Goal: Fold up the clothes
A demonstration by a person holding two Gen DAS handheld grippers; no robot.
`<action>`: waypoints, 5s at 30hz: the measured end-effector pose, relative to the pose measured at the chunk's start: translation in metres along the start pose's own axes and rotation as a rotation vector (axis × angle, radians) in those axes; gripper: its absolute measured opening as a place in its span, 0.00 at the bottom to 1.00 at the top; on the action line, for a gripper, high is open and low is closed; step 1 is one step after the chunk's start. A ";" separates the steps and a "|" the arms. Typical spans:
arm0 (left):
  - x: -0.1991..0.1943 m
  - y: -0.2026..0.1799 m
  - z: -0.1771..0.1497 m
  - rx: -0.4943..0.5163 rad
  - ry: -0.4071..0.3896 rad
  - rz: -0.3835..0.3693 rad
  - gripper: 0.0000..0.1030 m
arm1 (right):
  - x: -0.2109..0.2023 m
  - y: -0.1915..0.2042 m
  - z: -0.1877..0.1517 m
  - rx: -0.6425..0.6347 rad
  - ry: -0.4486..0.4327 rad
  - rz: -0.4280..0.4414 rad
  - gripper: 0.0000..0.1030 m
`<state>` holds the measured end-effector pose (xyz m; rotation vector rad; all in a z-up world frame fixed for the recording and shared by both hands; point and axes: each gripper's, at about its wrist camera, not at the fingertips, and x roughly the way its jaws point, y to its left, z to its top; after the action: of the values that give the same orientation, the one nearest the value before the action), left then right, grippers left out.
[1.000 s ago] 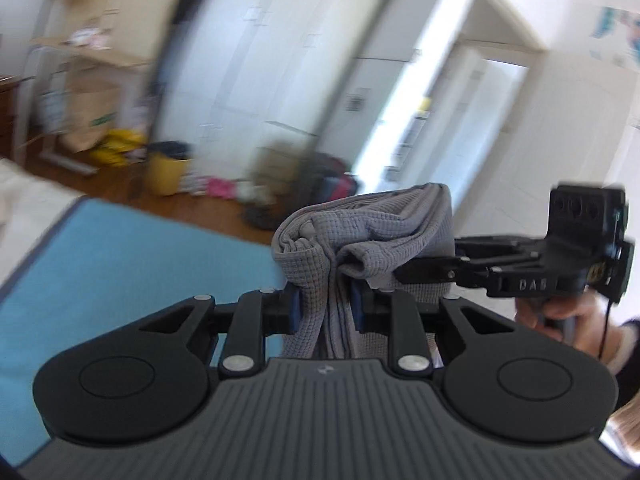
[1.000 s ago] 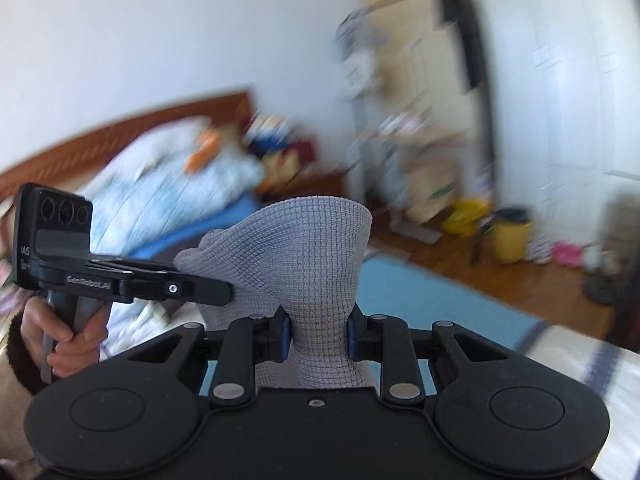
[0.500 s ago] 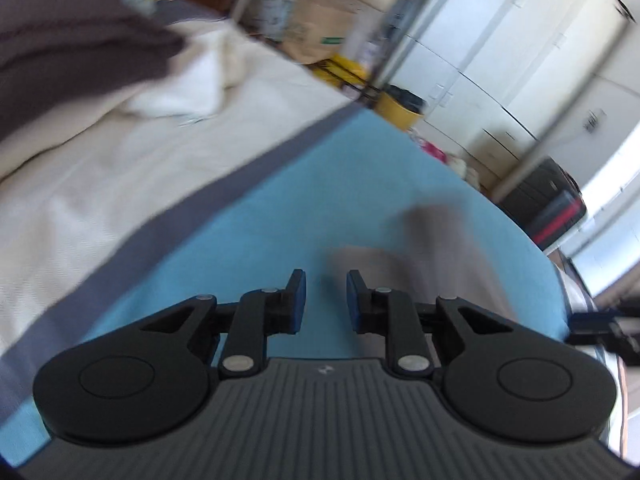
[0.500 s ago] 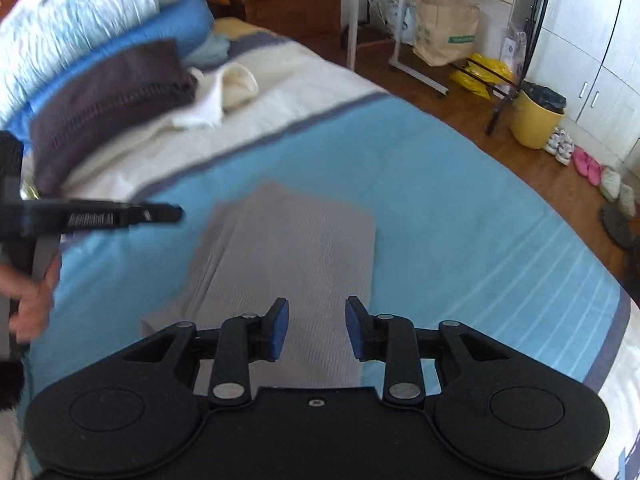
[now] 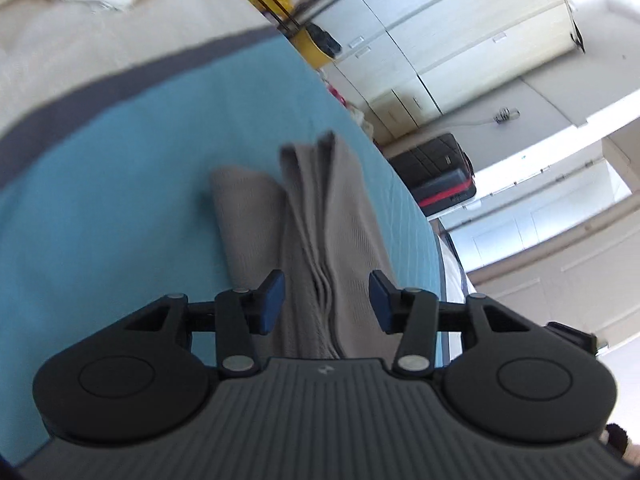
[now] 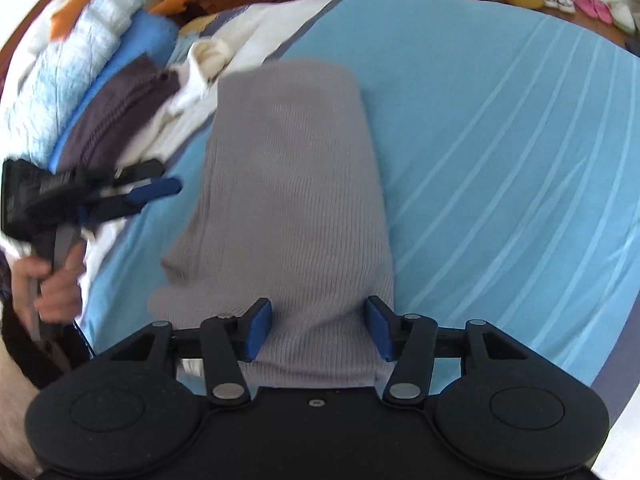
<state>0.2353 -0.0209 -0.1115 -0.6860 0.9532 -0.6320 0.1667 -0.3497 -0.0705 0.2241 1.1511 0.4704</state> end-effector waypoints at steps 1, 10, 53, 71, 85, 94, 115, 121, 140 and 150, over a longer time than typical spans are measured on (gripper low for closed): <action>0.004 -0.005 -0.002 0.028 0.001 0.014 0.44 | 0.001 0.005 -0.007 -0.036 0.000 -0.011 0.59; 0.041 -0.023 0.011 0.133 -0.212 0.103 0.53 | -0.012 0.027 -0.038 -0.214 0.020 -0.078 0.61; 0.018 0.001 0.006 0.094 -0.087 0.238 0.31 | 0.025 0.185 -0.108 -0.741 -0.023 -0.339 0.41; 0.030 0.041 0.018 -0.080 -0.047 0.021 0.54 | -0.054 0.016 -0.088 -0.053 -0.119 -0.204 0.63; 0.033 0.048 0.030 -0.135 -0.093 0.083 0.61 | -0.021 -0.038 -0.089 0.643 -0.089 0.334 0.79; 0.031 0.036 0.031 -0.083 -0.093 0.232 0.81 | 0.021 -0.018 -0.078 0.829 -0.042 0.367 0.79; -0.038 -0.036 -0.042 0.163 -0.008 0.352 0.21 | -0.040 0.016 0.012 0.131 -0.184 -0.106 0.25; -0.054 -0.031 -0.044 0.135 -0.021 0.360 0.33 | -0.031 -0.010 -0.016 0.243 -0.099 -0.022 0.43; 0.001 0.011 -0.039 -0.021 0.021 0.116 0.66 | 0.009 0.008 -0.041 0.241 -0.112 0.023 0.82; -0.007 -0.035 -0.048 0.225 -0.031 0.280 0.32 | -0.020 0.008 -0.044 0.167 -0.251 -0.021 0.27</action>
<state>0.1833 -0.0492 -0.1010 -0.3527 0.9123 -0.4694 0.1179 -0.3549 -0.0682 0.4042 0.9457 0.3177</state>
